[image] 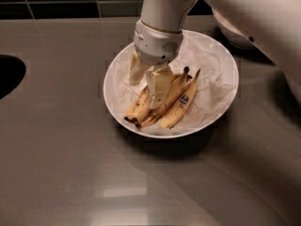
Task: Pick banana from white bowl
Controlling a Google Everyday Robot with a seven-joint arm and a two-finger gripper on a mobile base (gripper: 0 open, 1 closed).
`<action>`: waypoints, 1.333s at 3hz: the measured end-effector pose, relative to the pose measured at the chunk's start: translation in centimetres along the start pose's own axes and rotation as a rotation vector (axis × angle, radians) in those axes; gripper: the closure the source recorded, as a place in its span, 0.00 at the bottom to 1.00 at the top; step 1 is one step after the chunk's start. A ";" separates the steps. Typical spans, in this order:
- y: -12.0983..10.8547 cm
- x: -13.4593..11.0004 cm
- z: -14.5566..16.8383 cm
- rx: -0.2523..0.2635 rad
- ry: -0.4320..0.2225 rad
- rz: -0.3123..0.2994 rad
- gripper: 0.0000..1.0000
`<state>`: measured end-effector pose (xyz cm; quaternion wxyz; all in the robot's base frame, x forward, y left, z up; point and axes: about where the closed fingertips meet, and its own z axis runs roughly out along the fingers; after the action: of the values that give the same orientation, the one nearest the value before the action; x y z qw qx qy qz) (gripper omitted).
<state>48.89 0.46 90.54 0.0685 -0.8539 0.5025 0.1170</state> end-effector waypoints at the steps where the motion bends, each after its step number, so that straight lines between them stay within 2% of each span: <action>1: -0.1 0.0 0.3 -0.007 0.005 -0.001 0.44; 4: -0.1 0.2 0.8 -0.027 0.012 0.004 0.44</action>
Offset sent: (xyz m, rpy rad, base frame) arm -0.0214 -0.0215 -0.0081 -0.0992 0.1069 0.0351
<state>48.99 0.50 89.69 0.0536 -0.8544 0.5030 0.1188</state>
